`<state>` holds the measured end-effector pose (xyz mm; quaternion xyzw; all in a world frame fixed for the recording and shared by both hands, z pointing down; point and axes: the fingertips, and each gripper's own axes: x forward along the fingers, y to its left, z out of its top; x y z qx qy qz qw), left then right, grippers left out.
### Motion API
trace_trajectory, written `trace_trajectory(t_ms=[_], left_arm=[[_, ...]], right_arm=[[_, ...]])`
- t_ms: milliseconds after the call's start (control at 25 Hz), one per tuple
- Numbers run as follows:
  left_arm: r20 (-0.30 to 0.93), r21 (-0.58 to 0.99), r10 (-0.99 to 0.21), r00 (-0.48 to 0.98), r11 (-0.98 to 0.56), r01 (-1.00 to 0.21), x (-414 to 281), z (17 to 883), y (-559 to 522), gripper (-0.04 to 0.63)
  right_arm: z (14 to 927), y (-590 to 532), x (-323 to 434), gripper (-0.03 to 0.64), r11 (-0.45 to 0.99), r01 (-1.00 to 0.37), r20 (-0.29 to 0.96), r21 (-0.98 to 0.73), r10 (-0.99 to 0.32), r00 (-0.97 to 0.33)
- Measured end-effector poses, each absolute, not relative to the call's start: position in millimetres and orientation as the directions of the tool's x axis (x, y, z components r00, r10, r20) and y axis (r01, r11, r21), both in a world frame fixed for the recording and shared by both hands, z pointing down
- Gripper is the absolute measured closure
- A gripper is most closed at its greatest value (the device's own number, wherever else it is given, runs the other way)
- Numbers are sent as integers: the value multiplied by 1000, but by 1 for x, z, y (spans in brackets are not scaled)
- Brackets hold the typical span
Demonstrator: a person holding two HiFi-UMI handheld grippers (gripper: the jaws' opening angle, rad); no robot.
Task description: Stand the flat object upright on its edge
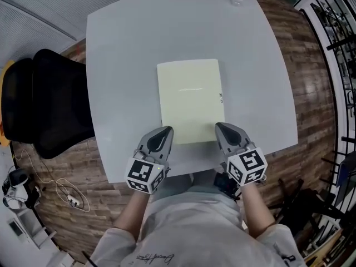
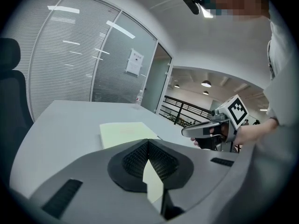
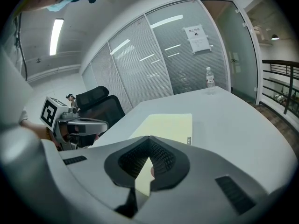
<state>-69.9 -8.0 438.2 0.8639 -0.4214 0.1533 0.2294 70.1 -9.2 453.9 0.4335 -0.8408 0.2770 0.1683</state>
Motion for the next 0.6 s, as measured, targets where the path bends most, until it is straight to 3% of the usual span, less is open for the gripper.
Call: trace_trajectory(t_ms=[600], left_arm=[[515,285,-653,555,-480,-830,-81,461,-30,583]], right_arm=[[470,-37,86,603,421,-853,561,-308,-644,-520]])
